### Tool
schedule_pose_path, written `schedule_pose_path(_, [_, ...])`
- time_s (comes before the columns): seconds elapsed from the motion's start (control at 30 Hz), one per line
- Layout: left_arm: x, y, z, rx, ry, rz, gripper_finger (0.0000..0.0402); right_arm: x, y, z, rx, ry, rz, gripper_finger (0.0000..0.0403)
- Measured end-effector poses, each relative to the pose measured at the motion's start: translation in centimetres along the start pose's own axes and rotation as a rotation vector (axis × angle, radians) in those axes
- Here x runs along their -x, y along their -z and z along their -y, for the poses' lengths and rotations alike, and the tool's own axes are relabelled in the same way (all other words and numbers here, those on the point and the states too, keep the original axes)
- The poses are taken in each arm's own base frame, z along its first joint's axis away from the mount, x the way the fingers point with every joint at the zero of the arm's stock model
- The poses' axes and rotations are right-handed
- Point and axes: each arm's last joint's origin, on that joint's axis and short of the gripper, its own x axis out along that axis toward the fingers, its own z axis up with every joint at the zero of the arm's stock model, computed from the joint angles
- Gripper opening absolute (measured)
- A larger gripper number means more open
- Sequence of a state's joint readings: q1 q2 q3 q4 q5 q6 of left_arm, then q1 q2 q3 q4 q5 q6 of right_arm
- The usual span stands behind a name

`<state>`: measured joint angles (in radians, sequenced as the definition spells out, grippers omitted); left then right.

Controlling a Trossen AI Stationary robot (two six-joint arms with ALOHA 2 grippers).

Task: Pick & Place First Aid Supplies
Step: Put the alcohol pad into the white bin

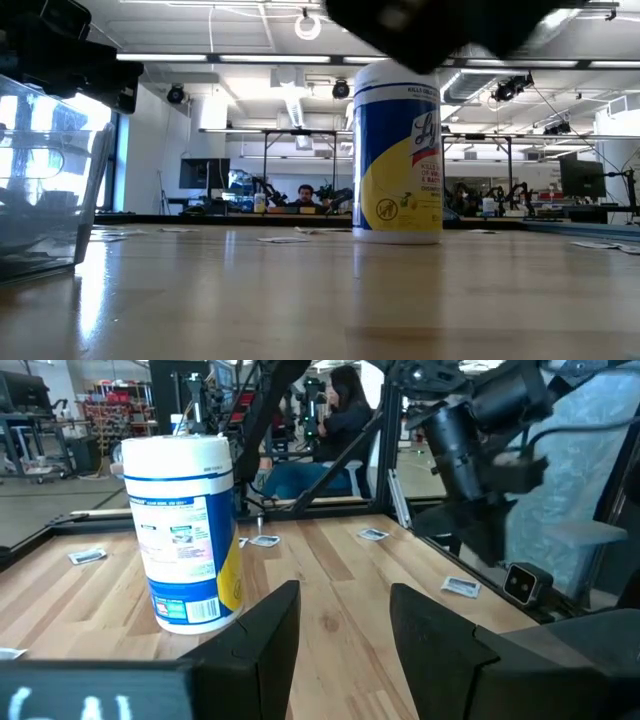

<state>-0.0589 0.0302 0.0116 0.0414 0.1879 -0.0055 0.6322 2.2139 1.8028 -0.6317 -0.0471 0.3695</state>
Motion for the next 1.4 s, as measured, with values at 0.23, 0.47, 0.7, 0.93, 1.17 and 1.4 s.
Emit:
schedule_pose_path(0.23, [0.0, 0.0, 0.0, 0.0, 0.001, 0.0, 0.0154, 0.1, 2.3, -2.4, 0.003, 0.076, -0.105, 0.0109])
schedule_pose_path(0.47, [0.0, -0.1, 0.0, -0.008, -0.018, 0.012, 0.0154, -0.7, 2.8, -4.4, 0.187, 0.061, -0.047, 0.0119])
schedule_pose_path(0.7, [0.0, -0.1, -0.2, -0.01, -0.074, 0.009, 0.0154, -3.1, 3.4, -4.5, 0.216, 0.055, -0.062, 0.0119])
schedule_pose_path(0.93, [0.0, -0.1, -0.2, -0.004, -0.074, 0.013, 0.0154, -4.2, 3.7, -4.0, 0.263, 0.072, -0.082, 0.0119])
schedule_pose_path(1.17, [0.0, -0.7, -0.1, 0.168, -0.026, 0.076, 0.0154, -4.2, 4.1, -3.3, 0.264, 0.137, -0.127, 0.0113])
schedule_pose_path(1.4, [0.1, -1.4, -0.1, 0.294, -0.021, 0.15, 0.0154, -4.1, 4.2, -2.4, 0.238, 0.159, -0.175, 0.008])
